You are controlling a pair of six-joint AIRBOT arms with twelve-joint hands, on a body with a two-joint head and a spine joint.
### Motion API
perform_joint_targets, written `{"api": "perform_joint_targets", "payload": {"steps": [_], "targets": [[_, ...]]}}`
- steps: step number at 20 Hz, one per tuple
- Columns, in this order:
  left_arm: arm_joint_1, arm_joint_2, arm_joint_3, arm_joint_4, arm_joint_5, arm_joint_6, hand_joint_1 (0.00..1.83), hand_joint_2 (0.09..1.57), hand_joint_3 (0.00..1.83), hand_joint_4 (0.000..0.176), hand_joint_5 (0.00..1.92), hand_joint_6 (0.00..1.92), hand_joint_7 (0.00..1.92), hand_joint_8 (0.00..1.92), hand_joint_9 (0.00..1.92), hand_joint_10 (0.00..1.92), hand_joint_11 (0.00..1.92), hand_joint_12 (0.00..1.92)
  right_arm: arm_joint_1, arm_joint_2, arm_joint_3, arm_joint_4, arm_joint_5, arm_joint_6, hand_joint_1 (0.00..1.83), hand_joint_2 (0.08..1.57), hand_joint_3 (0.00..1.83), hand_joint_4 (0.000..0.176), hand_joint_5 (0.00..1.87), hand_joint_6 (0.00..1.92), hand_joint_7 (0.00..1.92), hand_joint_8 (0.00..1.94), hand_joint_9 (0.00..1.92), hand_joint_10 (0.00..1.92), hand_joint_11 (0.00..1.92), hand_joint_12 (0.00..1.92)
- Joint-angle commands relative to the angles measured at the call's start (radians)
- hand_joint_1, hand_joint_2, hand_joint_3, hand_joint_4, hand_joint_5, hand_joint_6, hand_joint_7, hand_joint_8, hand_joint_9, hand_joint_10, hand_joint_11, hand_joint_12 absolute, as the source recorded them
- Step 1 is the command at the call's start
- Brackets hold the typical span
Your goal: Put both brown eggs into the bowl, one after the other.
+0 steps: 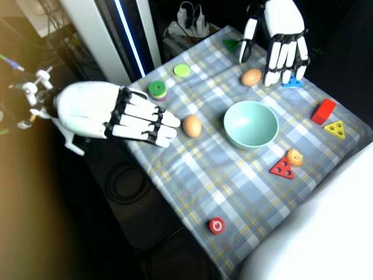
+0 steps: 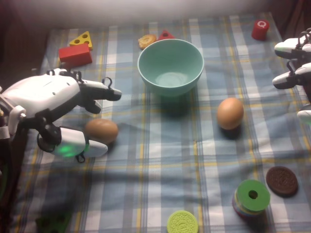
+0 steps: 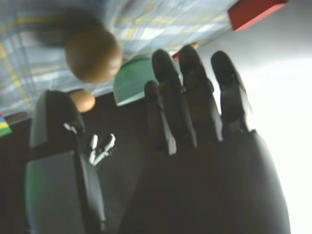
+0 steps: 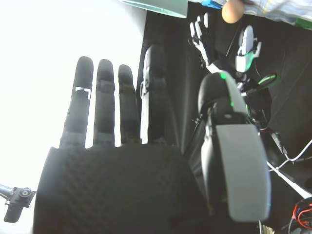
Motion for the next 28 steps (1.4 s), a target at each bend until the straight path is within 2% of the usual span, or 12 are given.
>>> {"api": "perform_joint_targets", "payload": {"steps": [1,5,9,13,14,15,16,21,22,23,25,28], "targets": [[-0.016,-0.003,0.008,0.006,-0.082,0.012,0.89,0.96,0.0,0.176,0.45,0.0,0.82,0.01,0.57,0.0,0.0,0.58,0.006,0.006,0.004,0.025,0.125,0.009,0.43,1.27,0.0,0.0,0.76,0.0,0.37,0.0,0.4,0.01,0.2,0.81],[-0.021,-0.034,0.042,-0.039,-0.043,0.037,0.89,0.98,0.0,0.176,0.45,0.0,0.84,0.0,0.63,0.01,0.0,0.78,0.002,0.003,0.006,0.024,0.125,0.016,0.47,1.28,0.0,0.0,0.75,0.0,0.37,0.0,0.4,0.0,0.24,0.78],[-0.023,-0.041,0.048,-0.043,-0.033,0.037,0.84,1.03,0.0,0.176,0.49,0.01,0.86,0.01,0.63,0.01,0.0,0.69,0.001,-0.005,0.015,0.024,0.124,0.028,0.47,1.27,0.0,0.0,0.74,0.0,0.39,0.01,0.35,0.0,0.13,0.74],[-0.03,-0.047,0.053,-0.042,-0.024,0.037,0.8,1.06,0.01,0.136,0.72,0.02,0.95,0.0,0.69,0.0,0.0,0.6,0.0,-0.007,0.017,0.024,0.124,0.031,0.49,1.26,0.0,0.0,0.73,0.0,0.4,0.0,0.37,0.01,0.16,0.74],[-0.032,-0.05,0.055,-0.042,-0.02,0.037,0.8,1.08,0.0,0.109,0.83,0.02,0.99,0.01,0.71,0.01,0.0,0.58,0.0,-0.007,0.016,0.024,0.124,0.032,0.48,1.26,0.0,0.0,0.73,0.0,0.41,0.01,0.38,0.01,0.15,0.74],[-0.032,-0.051,0.056,-0.043,-0.019,0.037,0.95,1.16,0.0,0.163,0.89,0.86,1.01,0.0,0.71,0.0,0.0,0.64,-0.001,-0.007,0.016,0.024,0.124,0.033,0.48,1.26,0.0,0.0,0.73,0.0,0.42,0.01,0.38,0.01,0.15,0.73],[-0.032,-0.051,0.056,-0.044,-0.019,0.037,0.97,1.15,0.0,0.173,0.91,1.03,1.04,0.01,0.74,0.01,0.0,0.64,-0.001,-0.007,0.016,0.024,0.124,0.033,0.48,1.27,0.0,0.0,0.72,0.0,0.42,0.0,0.38,0.0,0.16,0.7],[-0.036,-0.058,0.064,-0.062,-0.028,0.037,1.0,1.12,0.0,0.176,0.97,0.99,1.12,0.02,0.8,0.02,0.0,0.68,-0.005,-0.006,0.016,0.024,0.124,0.036,0.47,1.27,0.0,0.0,0.74,0.01,0.44,0.0,0.38,0.0,0.13,0.68],[-0.04,-0.059,0.065,-0.065,-0.034,0.037,1.19,1.1,0.0,0.0,1.07,0.7,1.02,0.9,0.84,0.02,0.0,0.69,-0.006,-0.006,0.016,0.024,0.124,0.036,0.47,1.27,0.0,0.0,0.74,0.0,0.44,0.0,0.38,0.01,0.17,0.69],[-0.047,-0.059,0.066,-0.068,-0.046,0.037,1.23,1.1,0.0,0.0,1.09,0.62,0.99,1.11,0.87,0.03,0.0,0.72,-0.007,-0.006,0.016,0.025,0.124,0.037,0.47,1.27,0.0,0.0,0.74,0.0,0.44,0.0,0.39,0.01,0.18,0.7],[-0.082,-0.059,0.066,-0.051,-0.072,0.033,1.25,1.07,0.0,0.0,1.09,0.64,1.11,0.92,0.94,0.04,0.0,0.65,-0.008,-0.006,0.016,0.025,0.124,0.038,0.48,1.27,0.0,0.0,0.74,0.0,0.46,0.0,0.42,0.0,0.24,0.68],[-0.164,-0.063,0.083,0.002,-0.117,0.006,1.29,1.05,0.0,0.0,1.18,0.4,1.15,0.93,0.93,0.02,0.0,0.59,-0.008,-0.007,0.017,0.025,0.124,0.039,0.54,1.27,0.0,0.0,0.75,0.0,0.46,0.0,0.44,0.0,0.28,0.64]]}}
